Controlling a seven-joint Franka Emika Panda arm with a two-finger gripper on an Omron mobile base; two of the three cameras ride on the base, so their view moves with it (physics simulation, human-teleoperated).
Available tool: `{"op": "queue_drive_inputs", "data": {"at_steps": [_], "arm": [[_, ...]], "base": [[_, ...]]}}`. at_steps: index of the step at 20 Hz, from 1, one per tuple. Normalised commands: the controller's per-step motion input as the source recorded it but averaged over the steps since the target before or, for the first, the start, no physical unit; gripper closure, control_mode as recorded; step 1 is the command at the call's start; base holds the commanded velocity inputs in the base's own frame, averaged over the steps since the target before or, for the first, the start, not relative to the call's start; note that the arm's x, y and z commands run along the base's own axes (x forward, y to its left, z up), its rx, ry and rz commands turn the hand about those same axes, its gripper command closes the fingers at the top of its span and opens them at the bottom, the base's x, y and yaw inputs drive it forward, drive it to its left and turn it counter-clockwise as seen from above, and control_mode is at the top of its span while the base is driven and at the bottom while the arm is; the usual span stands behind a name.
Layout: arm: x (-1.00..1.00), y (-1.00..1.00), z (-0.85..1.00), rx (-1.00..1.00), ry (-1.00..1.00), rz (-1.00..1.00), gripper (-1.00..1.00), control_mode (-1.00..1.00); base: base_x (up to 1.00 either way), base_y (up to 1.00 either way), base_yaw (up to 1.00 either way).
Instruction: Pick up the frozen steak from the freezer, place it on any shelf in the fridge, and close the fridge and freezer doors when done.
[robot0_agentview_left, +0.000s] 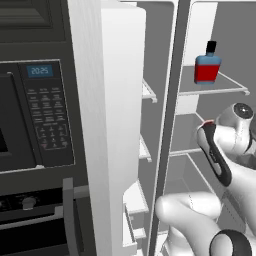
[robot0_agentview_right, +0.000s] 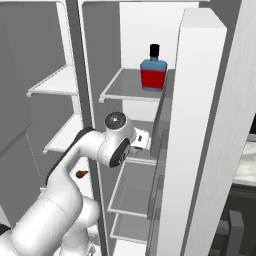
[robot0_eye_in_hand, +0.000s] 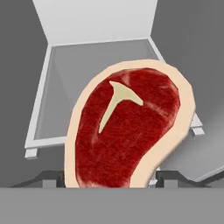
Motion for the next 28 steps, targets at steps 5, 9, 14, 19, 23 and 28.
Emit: {"op": "queue_drive_inputs", "data": {"at_steps": [5,9,14,19,23,28], "arm": [[0.44,-0.31,-0.32,0.00,0.00,0.00,1.00,-1.00],[0.41,-0.42,-0.38,0.00,0.00,0.00,1.00,-1.00],[0.63,-0.11,-0.16,0.00,0.00,0.00,1.00,-1.00],[0.99,0.00,-0.24,0.00,0.00,0.00,-1.00,-1.00],[0.68,0.00,-0.11,0.00,-0.01,0.00,-1.00,-1.00],[-0.03,0.00,0.04,0.01,0.00,0.00,-1.00,-1.00]], "base": [[0.00,0.00,0.00],[0.00,0.00,0.00],[0.00,0.00,0.00],[0.00,0.00,0.00],[0.00,0.00,0.00],[0.00,0.00,0.00]]}}
